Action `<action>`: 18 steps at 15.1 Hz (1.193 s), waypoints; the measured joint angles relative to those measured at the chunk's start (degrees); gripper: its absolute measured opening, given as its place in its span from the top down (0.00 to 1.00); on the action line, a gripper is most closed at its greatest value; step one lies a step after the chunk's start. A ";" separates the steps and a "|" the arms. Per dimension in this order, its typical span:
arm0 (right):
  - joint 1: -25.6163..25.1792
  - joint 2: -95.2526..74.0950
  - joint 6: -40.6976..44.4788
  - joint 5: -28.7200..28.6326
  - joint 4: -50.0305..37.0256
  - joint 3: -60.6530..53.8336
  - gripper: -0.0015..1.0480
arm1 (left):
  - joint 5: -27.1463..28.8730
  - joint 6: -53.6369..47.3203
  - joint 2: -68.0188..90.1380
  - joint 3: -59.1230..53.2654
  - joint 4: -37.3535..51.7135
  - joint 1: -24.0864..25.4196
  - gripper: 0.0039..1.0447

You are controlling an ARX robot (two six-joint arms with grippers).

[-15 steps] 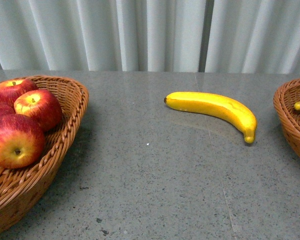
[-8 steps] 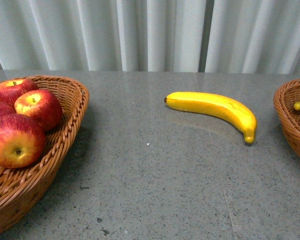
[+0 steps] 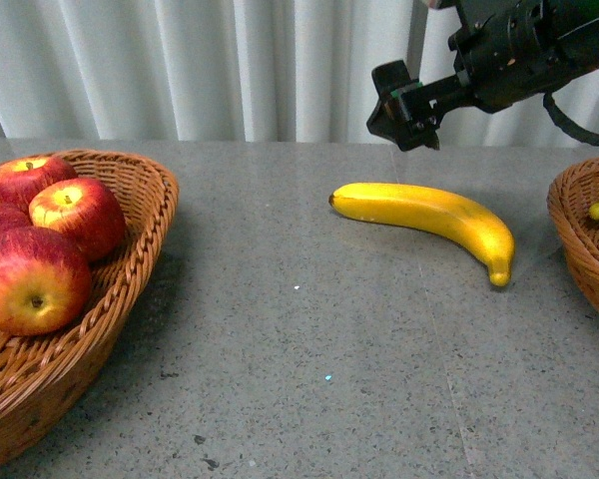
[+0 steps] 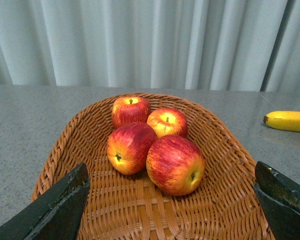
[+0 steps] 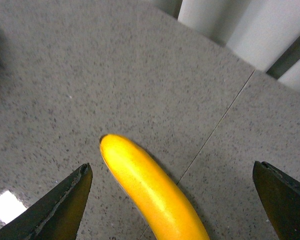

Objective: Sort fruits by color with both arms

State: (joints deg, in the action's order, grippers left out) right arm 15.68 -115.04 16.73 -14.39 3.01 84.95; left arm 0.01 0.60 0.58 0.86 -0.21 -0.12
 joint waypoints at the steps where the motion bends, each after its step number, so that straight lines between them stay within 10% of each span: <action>1: 0.00 -1.73 1.25 0.50 2.91 1.92 0.06 | 0.02 0.00 0.00 0.00 0.00 0.00 0.06; 14: -1.84 -11.13 11.96 7.91 14.97 8.85 0.09 | 0.02 0.00 0.00 0.00 0.00 0.00 0.06; 18: -1.77 -11.15 12.52 6.54 15.23 8.85 0.49 | 0.02 0.00 0.00 0.00 -0.02 0.00 0.06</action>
State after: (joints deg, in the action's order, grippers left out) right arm 13.91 -126.19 29.26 -7.86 18.24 93.80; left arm 0.03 0.60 0.58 0.86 -0.23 -0.12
